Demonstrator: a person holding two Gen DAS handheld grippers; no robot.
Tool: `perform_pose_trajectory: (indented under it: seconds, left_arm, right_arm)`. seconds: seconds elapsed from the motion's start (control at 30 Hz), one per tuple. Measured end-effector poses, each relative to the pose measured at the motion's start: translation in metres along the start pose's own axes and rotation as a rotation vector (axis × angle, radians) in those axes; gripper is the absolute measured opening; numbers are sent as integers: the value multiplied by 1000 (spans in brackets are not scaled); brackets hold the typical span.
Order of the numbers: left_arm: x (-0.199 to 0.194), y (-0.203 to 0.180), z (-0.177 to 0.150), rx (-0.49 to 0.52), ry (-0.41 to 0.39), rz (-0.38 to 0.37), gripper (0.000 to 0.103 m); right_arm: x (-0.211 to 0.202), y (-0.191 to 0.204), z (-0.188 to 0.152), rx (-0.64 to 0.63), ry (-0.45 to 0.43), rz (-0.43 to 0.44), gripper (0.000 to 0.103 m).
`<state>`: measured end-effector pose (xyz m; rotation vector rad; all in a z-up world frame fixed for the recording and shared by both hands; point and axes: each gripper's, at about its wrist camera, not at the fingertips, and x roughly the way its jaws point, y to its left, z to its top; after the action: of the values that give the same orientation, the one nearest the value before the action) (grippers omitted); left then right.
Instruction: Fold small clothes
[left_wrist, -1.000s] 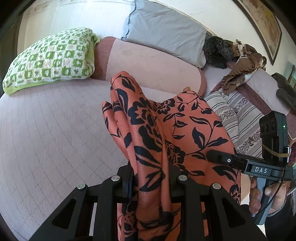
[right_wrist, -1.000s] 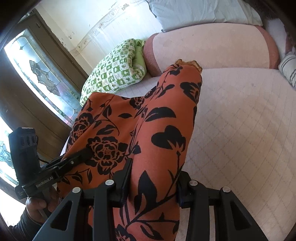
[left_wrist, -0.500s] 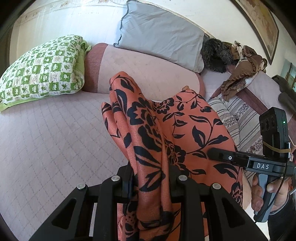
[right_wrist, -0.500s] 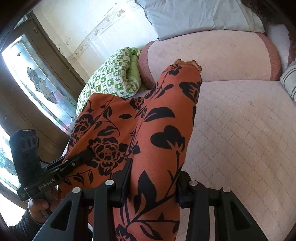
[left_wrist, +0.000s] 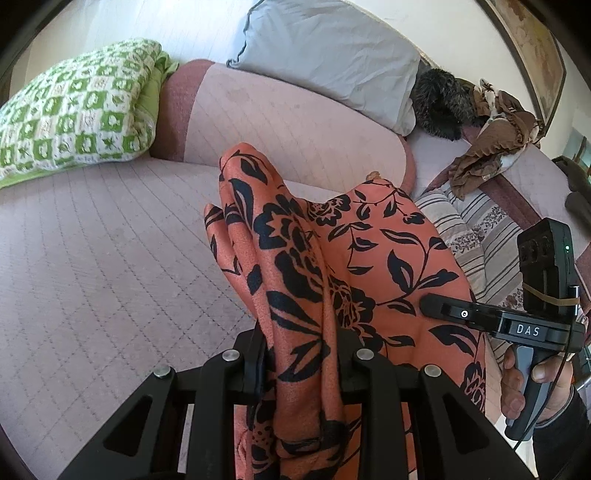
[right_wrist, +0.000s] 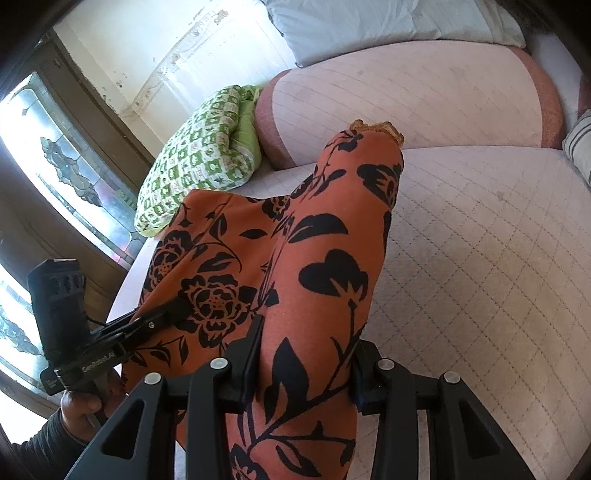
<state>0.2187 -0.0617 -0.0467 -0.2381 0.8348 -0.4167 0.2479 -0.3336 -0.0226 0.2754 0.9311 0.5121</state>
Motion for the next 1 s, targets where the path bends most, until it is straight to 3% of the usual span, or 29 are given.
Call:
perform_pose_trajectory:
  seconds: [0.2, 0.3, 0.33, 0.4, 0.53, 0.6, 0.7, 0.8, 0.87, 0.9, 0.93, 0.97, 1.0]
  left_arm:
    - [33, 12, -6, -25, 47, 8, 31]
    - [59, 23, -17, -25, 152, 58, 33]
    - [60, 27, -20, -29, 155, 66, 39]
    - [50, 37, -25, -44, 120, 65, 52]
    - [20, 34, -14, 23, 31, 103, 53]
    - [11, 26, -4, 52, -12, 89, 53]
    - [10, 8, 10, 96, -42, 9, 53]
    - [28, 0, 10, 111, 2, -67, 53]
    - [54, 3, 2, 106, 83, -62, 53]
    - [72, 13, -5, 84, 145, -32, 49]
    - [80, 19, -9, 77, 166, -13, 33]
    - [82, 24, -11, 84, 164, 12, 25]
    - [80, 26, -9, 95, 147, 9, 23]
  right_arm:
    - [23, -27, -3, 44, 3, 0, 41]
    - [41, -49, -16, 105, 54, -67, 45]
    - [45, -56, -20, 126, 77, -100, 48]
    - [44, -70, -29, 179, 85, -121, 55]
    - [19, -65, -21, 133, 37, -230, 59]
    - [4, -54, -9, 105, -24, -185, 59]
    - [1, -37, 8, 106, -42, -12, 65]
    - [21, -37, 13, 147, -3, 157, 69]
    - [45, -60, 5, 215, 55, 123, 69]
    - [57, -79, -4, 281, 78, 109, 68]
    - [62, -95, -12, 339, 75, 129, 63]
    - [61, -106, -18, 386, 45, 173, 61]
    - [58, -107, -19, 397, 34, 192, 61]
